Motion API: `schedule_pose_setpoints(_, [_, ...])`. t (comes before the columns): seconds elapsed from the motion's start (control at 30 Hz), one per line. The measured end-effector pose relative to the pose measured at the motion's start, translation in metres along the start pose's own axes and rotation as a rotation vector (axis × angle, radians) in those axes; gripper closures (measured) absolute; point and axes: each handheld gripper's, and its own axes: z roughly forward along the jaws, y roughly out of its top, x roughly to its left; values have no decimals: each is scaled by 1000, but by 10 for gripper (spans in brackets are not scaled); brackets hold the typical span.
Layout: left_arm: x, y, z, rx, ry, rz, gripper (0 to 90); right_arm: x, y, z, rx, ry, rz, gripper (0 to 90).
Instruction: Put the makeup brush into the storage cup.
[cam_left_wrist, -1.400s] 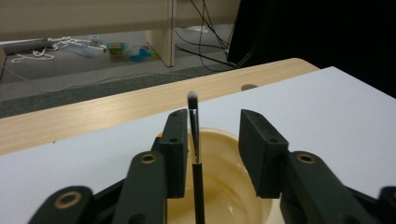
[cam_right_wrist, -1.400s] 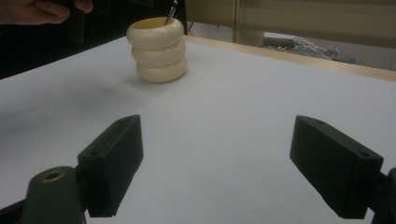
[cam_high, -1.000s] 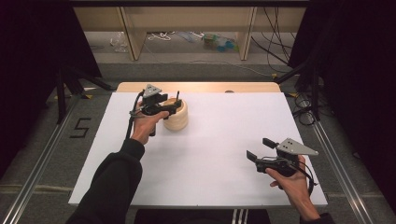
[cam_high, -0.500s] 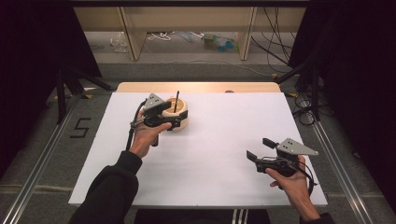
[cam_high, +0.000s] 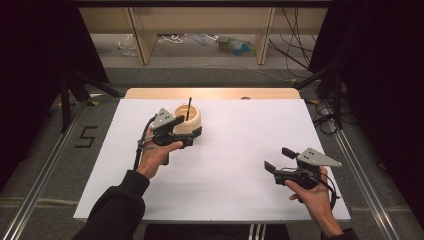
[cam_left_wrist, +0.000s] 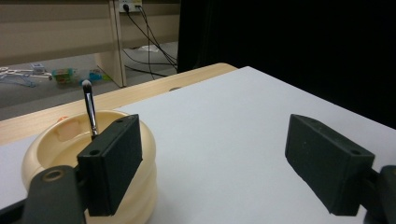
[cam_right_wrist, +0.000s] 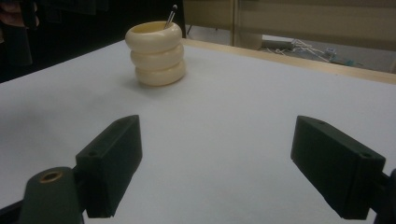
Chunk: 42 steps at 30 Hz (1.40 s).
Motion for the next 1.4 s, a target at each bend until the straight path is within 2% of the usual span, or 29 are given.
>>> schedule_pose_setpoints(0.07, [-1,-1,-1,-3,-7,0,184,0,0,-1,8,0,-2,171])
schedule_pose_setpoints(0.13, [-2,-2,-3,-5,-14,0,178,1,-1,2,-19,14,12,163])
schedule_pose_setpoints(0.27, [-6,-4,-8,-16,-32,-7,171,0,0,1,-12,-1,8,156])
schedule_pose_setpoints(0.3, [-7,-5,-9,-17,-29,-13,169,0,-1,3,-33,11,14,156])
schedule_pose_setpoints(0.37, [-7,-6,-11,-12,-29,2,165,0,-1,3,-34,11,15,156])
schedule_pose_setpoints(0.53, [-8,-12,-17,-19,-27,6,162,1,-1,2,-33,12,13,156])
schedule_pose_setpoints(0.6, [-10,-13,-19,-23,-21,-9,160,1,-1,2,-33,12,12,156])
schedule_pose_setpoints(0.67, [-10,-15,-23,-28,-28,11,160,1,-1,3,-34,12,13,156])
schedule_pose_setpoints(0.8, [-11,-17,-27,-34,-25,11,160,1,-1,2,-33,13,14,156])
schedule_pose_setpoints(0.83, [-12,-18,-28,-37,-23,9,160,0,0,0,-3,-2,3,156])
schedule_pose_setpoints(0.87, [-12,-18,-29,-39,-21,13,160,1,0,1,-18,2,5,156])
schedule_pose_setpoints(1.07, [-11,-22,-34,-41,-17,16,161,1,0,2,-28,13,18,156])
schedule_pose_setpoints(1.1, [-10,-22,-34,-39,-17,29,161,1,0,2,-28,15,18,156])
schedule_pose_setpoints(1.13, [-11,-23,-35,-40,-20,20,161,1,0,0,-14,4,13,156])
schedule_pose_setpoints(1.17, [-10,-24,-36,-40,-18,28,160,1,0,1,-22,13,19,156])
schedule_pose_setpoints(1.23, [-10,-25,-37,-37,-20,30,160,1,0,0,-10,0,6,156])
schedule_pose_setpoints(1.4, [-8,-28,-42,-38,-23,41,160,2,0,1,-23,0,7,156])
